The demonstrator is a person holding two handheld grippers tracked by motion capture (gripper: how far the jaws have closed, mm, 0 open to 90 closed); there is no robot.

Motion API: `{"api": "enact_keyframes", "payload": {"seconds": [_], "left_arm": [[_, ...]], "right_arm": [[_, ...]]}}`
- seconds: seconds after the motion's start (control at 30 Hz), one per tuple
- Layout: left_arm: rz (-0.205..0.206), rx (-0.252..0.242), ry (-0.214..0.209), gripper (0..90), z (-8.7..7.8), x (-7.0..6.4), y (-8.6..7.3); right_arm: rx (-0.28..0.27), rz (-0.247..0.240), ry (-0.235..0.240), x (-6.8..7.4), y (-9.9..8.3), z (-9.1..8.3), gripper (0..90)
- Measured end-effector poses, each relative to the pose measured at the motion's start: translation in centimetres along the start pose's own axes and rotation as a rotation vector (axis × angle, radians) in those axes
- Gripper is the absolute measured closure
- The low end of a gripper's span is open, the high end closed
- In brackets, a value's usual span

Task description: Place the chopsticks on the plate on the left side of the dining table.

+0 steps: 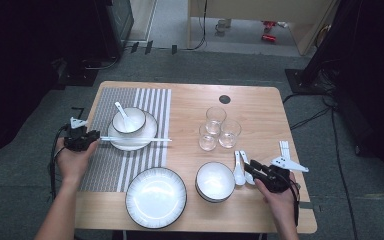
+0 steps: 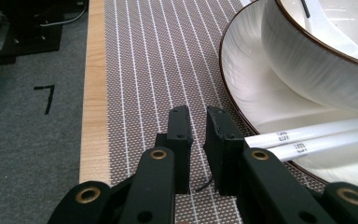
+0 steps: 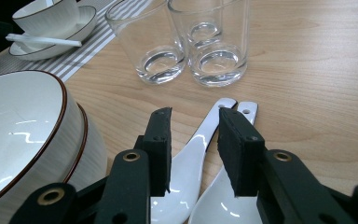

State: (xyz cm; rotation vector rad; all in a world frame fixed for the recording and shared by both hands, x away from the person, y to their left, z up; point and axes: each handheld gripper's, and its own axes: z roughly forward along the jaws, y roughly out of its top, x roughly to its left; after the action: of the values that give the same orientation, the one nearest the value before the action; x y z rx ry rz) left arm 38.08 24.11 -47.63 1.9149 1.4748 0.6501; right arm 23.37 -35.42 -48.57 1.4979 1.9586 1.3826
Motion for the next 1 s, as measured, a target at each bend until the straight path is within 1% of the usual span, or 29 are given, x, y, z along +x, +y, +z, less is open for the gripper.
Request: {"api": "enact_keyframes", "payload": {"seconds": [0.07, 0.17, 0.23, 0.3, 0.43, 0.5, 0.53, 0.63, 0.7, 0.83, 0.93, 1.0], "left_arm": [[0.0, 0.003, -0.007, 80.4, 0.1, 0.0, 0.0], [0.005, 0.006, -0.003, 78.7, 0.1, -0.1, -0.1], [-0.003, -0.005, -0.001, 76.7, -0.1, -0.1, 0.0], [-0.022, -0.024, -0.001, 74.7, -0.5, 0.0, 0.0], [-0.035, -0.047, -0.001, 68.4, -1.3, 0.0, 0.0], [-0.047, -0.066, -0.01, 62.3, -1.9, -0.1, 0.0], [-0.047, -0.073, -0.012, 61.3, -2.2, -0.2, 0.0], [-0.046, -0.081, -0.047, 55.8, -3.2, -0.6, 0.1], [-0.047, -0.094, -0.072, 51.4, -3.8, -1.0, 0.0], [-0.051, -0.117, -0.113, 42.9, -4.8, -2.1, -0.2], [-0.029, -0.129, -0.129, 40.3, -5.3, -3.1, -0.3], [-0.015, -0.125, -0.142, 38.7, -5.5, -3.7, -0.2]], "right_arm": [[0.0, 0.001, 0.0, 0.0, 0.0, 0.0, 65.6], [-0.001, -0.001, -0.002, 0.0, 0.0, 0.0, 65.6], [-0.001, 0.0, -0.001, 0.0, 0.0, 0.0, 65.6], [-0.001, 0.001, -0.002, 0.0, 0.0, 0.0, 65.5], [-0.005, 0.003, -0.004, -0.1, 0.1, 0.0, 65.3], [-0.005, 0.003, -0.003, 0.0, 0.1, 0.0, 65.0], [-0.005, 0.001, -0.002, 0.0, 0.2, 0.0, 64.7], [-0.011, -0.003, -0.002, 0.3, 0.4, 0.1, 63.5], [-0.015, -0.02, -0.012, 0.5, 0.7, 0.1, 62.3], [-0.036, -0.028, -0.006, 1.2, 1.3, 0.3, 60.4], [-0.048, -0.039, 0.0, 1.9, 2.1, 0.6, 59.0], [-0.051, -0.053, 0.008, 2.4, 2.7, 0.9, 58.3]]}}
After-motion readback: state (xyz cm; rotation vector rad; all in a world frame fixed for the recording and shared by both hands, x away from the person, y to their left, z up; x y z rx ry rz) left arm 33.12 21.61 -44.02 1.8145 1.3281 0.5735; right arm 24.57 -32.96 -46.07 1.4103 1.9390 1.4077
